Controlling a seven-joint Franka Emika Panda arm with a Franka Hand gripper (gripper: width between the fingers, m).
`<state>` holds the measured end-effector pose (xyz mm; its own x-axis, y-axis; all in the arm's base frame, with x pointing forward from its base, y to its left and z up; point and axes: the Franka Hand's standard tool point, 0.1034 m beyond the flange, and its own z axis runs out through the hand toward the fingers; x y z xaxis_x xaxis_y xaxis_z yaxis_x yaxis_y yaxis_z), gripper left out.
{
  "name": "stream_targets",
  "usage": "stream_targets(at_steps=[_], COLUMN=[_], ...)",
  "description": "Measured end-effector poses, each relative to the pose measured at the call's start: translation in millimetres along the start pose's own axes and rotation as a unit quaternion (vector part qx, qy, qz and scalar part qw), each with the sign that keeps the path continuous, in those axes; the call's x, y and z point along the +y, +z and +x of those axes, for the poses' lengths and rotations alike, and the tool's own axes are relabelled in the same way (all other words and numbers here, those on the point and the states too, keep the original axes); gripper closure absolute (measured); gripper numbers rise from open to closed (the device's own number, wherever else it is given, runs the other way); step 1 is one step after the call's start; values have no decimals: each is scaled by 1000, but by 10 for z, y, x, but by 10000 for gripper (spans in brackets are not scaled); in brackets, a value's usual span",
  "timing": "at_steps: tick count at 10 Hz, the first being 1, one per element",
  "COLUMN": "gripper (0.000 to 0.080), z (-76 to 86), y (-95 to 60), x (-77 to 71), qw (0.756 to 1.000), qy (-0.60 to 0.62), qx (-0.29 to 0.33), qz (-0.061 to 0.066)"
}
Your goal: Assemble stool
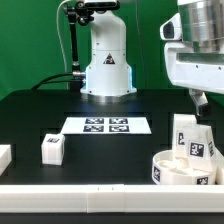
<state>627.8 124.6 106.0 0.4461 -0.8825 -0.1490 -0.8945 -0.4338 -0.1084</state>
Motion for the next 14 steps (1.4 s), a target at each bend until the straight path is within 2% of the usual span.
stream_targets(at_steps=[4, 5, 6, 7, 8, 12, 13, 14], gripper=[150, 150, 150, 150, 150, 150, 150, 150], z=[15, 28, 32, 39, 59, 107, 120, 147], y=[0, -3, -6, -13, -18, -19, -19, 3], x=[6, 14, 16, 11, 4, 6, 5, 8], qw=[992, 981, 957, 934, 901, 840, 813, 759], qy=[-124, -192, -289, -354, -433, -540, -580, -649], qx=[1, 10, 22, 24, 18, 16, 18, 28], qz=[-1, -10, -25, -30, -40, -43, -44, -48])
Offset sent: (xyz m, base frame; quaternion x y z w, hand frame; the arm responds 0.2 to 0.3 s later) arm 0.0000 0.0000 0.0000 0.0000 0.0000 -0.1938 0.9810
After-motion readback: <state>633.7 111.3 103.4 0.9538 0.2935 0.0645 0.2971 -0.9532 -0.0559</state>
